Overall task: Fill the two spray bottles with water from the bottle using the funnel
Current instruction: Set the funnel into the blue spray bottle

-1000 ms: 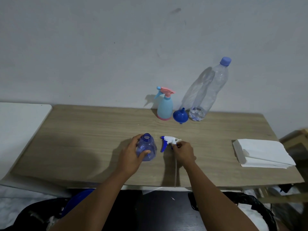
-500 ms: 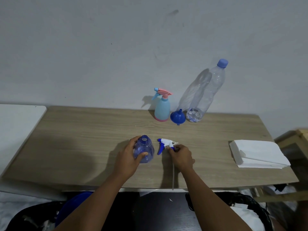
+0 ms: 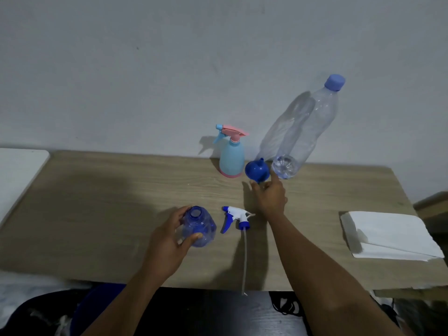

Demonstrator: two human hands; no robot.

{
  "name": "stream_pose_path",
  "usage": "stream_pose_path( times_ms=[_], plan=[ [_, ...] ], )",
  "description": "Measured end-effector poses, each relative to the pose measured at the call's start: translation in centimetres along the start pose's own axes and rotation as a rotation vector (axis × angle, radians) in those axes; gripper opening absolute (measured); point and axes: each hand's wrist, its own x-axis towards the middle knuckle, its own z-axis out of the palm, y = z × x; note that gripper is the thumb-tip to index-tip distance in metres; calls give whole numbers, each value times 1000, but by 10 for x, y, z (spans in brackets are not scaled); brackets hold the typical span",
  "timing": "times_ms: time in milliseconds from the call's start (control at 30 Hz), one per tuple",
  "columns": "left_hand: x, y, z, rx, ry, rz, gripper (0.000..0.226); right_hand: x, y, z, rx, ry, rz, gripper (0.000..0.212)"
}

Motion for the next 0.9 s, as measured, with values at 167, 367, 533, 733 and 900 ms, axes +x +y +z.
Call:
stream_pose_path(
  times_ms=[167,367,533,733,900],
  plan=[
    [-1,4,0,57,23,5,67,26,-13,19,-65,39,-8,60],
    [-4,11,5,70,53,-4,61,16,-3,16,-64,94,-55,59],
    [-4,15,5,83,69,-41,65,-8,15,-5,16,9,-58,62],
    [-6,14,8,48,97,-60,68,-44,10,-28,252,15,-165,52],
    [-7,16,9,8,93,-53,66,-101,-25,-45,564,3,-151,47]
  ],
)
